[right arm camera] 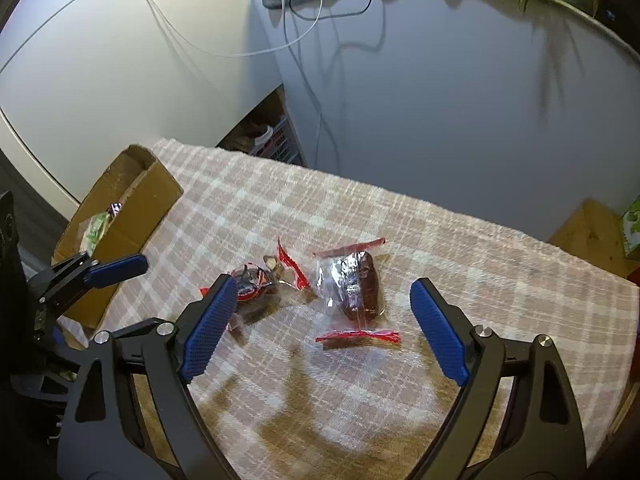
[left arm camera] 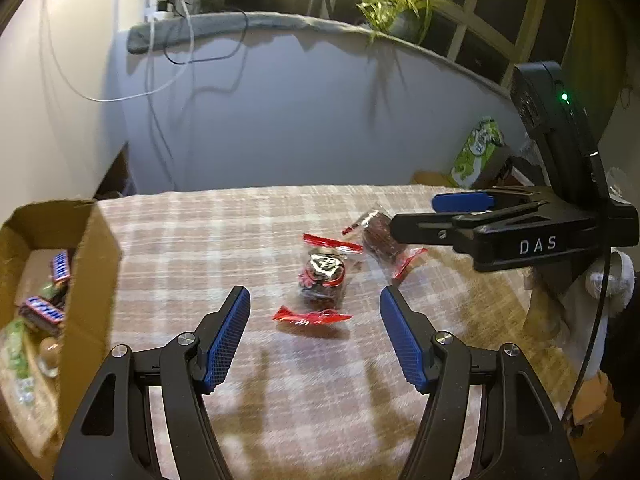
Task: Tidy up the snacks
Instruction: 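Grasp the red-trimmed round candy packet with the left gripper while the right grasps the clear brown-candy packet, then carry both candy packets over the cardboard box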
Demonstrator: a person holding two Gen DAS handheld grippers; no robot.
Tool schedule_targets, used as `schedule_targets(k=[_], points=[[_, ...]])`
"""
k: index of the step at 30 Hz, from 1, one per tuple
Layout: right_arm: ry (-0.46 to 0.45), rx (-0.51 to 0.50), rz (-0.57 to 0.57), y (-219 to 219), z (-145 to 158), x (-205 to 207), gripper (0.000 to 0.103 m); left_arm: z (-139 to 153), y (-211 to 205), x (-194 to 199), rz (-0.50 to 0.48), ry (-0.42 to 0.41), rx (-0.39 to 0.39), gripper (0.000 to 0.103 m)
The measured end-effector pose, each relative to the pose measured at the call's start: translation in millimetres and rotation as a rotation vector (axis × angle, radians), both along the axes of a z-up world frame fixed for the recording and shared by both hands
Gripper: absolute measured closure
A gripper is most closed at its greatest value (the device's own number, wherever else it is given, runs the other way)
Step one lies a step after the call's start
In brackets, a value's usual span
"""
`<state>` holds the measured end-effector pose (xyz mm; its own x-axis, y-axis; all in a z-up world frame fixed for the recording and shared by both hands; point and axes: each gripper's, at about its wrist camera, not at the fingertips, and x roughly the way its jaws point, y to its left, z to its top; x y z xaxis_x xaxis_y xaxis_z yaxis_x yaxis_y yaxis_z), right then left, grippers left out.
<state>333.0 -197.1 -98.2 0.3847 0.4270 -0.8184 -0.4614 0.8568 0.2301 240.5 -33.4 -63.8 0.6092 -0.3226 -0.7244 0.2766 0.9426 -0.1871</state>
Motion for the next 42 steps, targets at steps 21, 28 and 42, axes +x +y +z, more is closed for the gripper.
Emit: schedule_targets(k=[21, 28, 42], points=[[0.114, -0.026, 0.025, 2, -51, 29, 0.055, -42, -29, 42, -0.031, 0.104, 0.051, 0.069], [0.112, -0.014, 0.006, 2, -52, 26, 0.064, -40, -28, 41, -0.010, 0.085, 0.055, 0.071], [0.006, 0.046, 0.034, 18, 11, -16, 0.064, 12, 17, -12, 0.061, -0.060, 0.039, 0.071]])
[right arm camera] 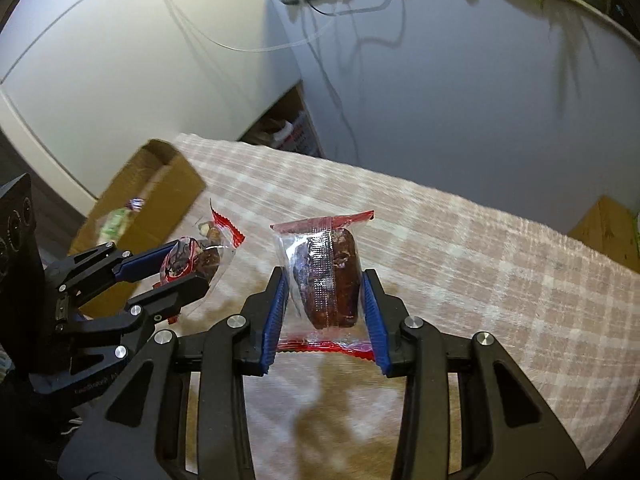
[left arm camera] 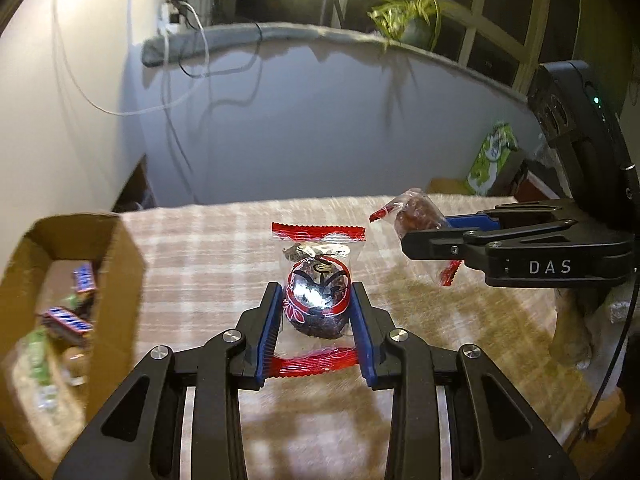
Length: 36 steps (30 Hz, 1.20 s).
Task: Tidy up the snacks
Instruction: 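Carry both candy packets over the cardboard box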
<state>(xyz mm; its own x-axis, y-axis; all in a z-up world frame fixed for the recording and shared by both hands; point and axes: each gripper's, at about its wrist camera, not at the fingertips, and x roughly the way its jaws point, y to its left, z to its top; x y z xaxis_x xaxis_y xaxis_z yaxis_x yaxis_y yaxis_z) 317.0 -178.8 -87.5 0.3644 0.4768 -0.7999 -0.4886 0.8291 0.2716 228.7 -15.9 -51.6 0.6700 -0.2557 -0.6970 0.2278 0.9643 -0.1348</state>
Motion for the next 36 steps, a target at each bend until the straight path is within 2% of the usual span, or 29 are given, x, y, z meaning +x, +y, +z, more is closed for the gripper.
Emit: schedule_targets(k=[9, 13, 23, 36], points=[[-0.072, 0.028, 0.078, 45, 42, -26, 0.064, 26, 40, -32, 0.072, -0.074, -0.003, 0.071], [-0.090, 0.036, 0.121, 72, 50, -34, 0.064, 33, 63, -43, 0.111, -0.094, -0.001, 0.071], [-0.108, 0.055, 0.203, 132, 55, -46, 0.064, 41, 103, -63, 0.181, -0.126, 0.003, 0.071], [-0.097, 0.046, 0.280, 197, 45, -41, 0.064, 30, 151, -68, 0.262, -0.098, 0.009, 0.071]])
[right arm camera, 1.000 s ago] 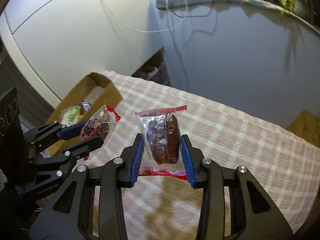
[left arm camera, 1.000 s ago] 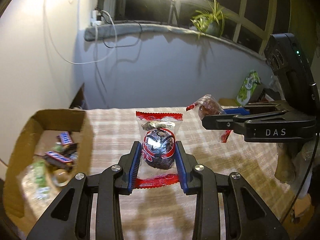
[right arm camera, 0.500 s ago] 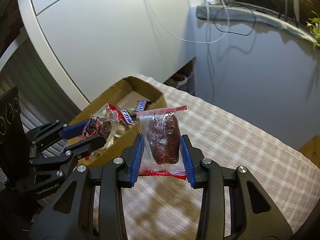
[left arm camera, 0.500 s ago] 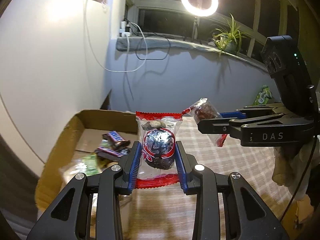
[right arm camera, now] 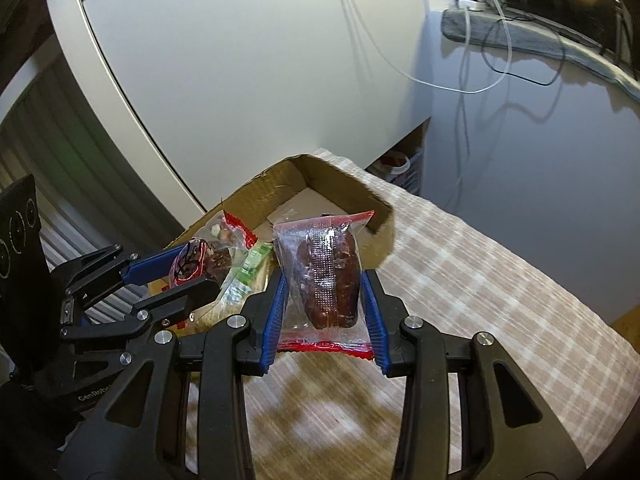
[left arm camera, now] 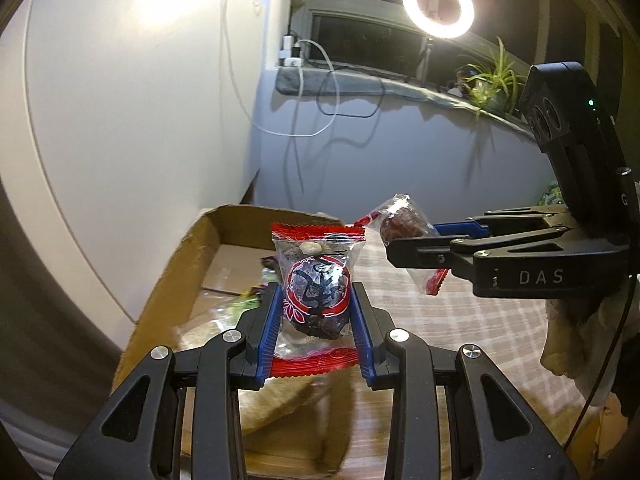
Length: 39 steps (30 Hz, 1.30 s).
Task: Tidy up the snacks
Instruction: 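Carry both candy packets over the cardboard box, then open both grippers to drop the candy packets into the box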
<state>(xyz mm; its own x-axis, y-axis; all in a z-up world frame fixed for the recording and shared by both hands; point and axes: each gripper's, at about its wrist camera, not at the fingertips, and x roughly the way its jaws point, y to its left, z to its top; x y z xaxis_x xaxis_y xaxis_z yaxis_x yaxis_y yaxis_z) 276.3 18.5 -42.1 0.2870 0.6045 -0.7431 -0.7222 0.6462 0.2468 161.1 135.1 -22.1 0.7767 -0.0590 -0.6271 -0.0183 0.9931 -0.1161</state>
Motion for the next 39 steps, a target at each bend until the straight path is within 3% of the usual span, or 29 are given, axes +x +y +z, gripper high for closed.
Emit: schedule_targets(k=[17, 39], points=[[0.036, -0.081, 0.040, 58, -31, 26, 0.064, -19, 37, 19, 0.075, 0.063, 0.005, 0.071], [0.037, -0.108, 0.046, 75, -43, 46, 0.063, -29, 58, 33, 0.132, 0.086, 0.006, 0.069]])
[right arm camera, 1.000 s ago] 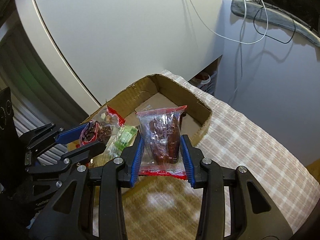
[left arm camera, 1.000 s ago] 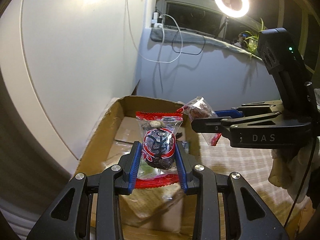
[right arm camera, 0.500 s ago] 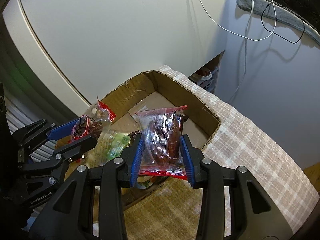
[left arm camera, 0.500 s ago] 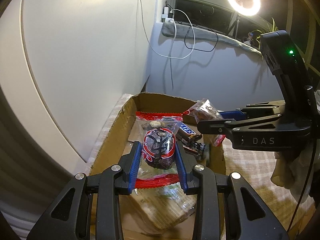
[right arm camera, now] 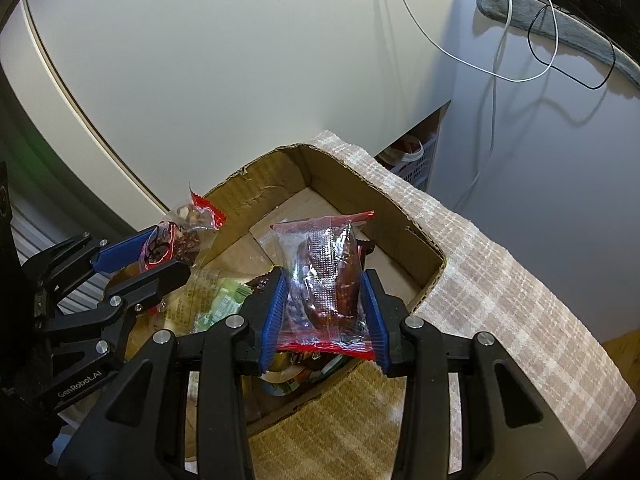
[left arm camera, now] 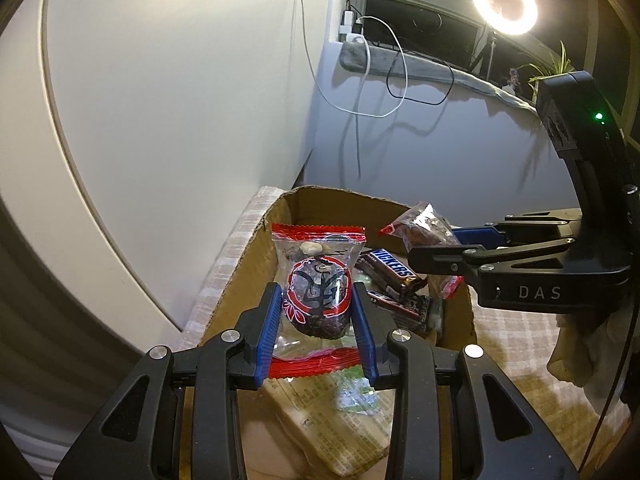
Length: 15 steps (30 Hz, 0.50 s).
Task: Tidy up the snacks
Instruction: 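Open both grippers to drop the candy packets into the box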
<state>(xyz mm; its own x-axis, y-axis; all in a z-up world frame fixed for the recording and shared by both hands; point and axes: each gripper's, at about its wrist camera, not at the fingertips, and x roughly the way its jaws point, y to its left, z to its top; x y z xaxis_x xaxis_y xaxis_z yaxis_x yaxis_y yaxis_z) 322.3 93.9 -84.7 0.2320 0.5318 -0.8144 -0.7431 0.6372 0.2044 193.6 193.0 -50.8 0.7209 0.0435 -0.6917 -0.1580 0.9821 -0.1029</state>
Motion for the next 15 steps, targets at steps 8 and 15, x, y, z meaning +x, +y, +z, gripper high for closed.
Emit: schedule_targets(k=[8, 15], points=[[-0.001, -0.003, 0.009, 4.2, -2.3, 1.8, 0.057, -1.8, 4.1, 3.8, 0.005, 0.013, 0.002, 0.067], [-0.032, -0.015, 0.000, 3.2, 0.2, 1.5, 0.034, 2.1, 6.0, 1.6, 0.021, -0.004, 0.026, 0.037]])
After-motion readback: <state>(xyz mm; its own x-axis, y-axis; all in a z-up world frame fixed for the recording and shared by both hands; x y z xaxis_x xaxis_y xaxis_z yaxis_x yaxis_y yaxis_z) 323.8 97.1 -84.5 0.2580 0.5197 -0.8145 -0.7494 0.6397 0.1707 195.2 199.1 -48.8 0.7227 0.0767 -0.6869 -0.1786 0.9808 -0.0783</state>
